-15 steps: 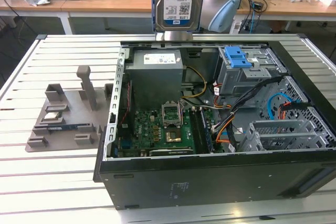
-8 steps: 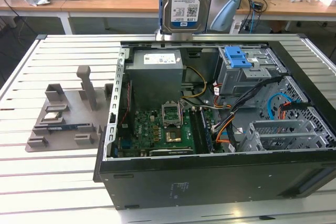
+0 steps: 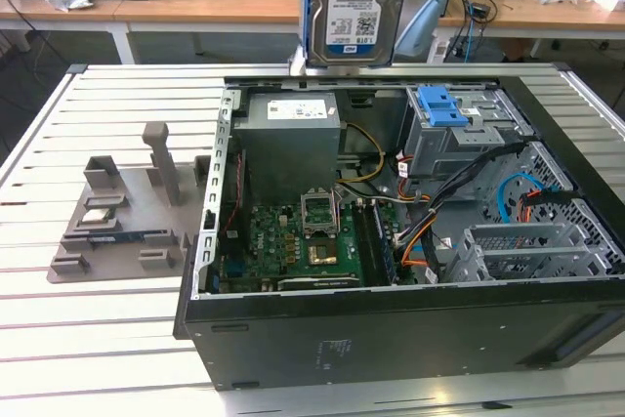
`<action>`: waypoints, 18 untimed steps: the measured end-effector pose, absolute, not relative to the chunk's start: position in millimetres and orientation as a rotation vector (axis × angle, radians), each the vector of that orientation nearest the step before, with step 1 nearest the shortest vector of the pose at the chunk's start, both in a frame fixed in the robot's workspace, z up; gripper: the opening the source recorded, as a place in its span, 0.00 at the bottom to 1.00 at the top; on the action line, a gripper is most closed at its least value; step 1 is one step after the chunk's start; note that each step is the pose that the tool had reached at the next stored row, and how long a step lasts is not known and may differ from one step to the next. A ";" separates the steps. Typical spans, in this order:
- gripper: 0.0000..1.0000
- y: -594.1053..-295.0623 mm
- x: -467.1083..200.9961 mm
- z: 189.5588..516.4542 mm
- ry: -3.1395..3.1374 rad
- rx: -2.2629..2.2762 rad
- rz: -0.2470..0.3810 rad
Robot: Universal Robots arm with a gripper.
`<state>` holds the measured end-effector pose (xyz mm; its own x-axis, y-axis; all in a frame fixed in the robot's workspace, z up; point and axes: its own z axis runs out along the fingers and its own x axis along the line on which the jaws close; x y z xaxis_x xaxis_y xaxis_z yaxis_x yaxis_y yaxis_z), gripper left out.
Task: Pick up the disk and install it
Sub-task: 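Pick up the disk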
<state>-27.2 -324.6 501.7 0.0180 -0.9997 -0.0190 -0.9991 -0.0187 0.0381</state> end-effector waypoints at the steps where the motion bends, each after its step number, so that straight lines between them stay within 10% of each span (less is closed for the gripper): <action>1: 0.37 -325.8 -25.8 501.7 -2.191 2.231 -0.063; 18: 0.37 -340.5 -6.3 501.7 -2.191 2.231 -0.063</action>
<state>-6.3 -340.5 501.7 0.0178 -0.9997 -0.0190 -0.9991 -0.0186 0.0381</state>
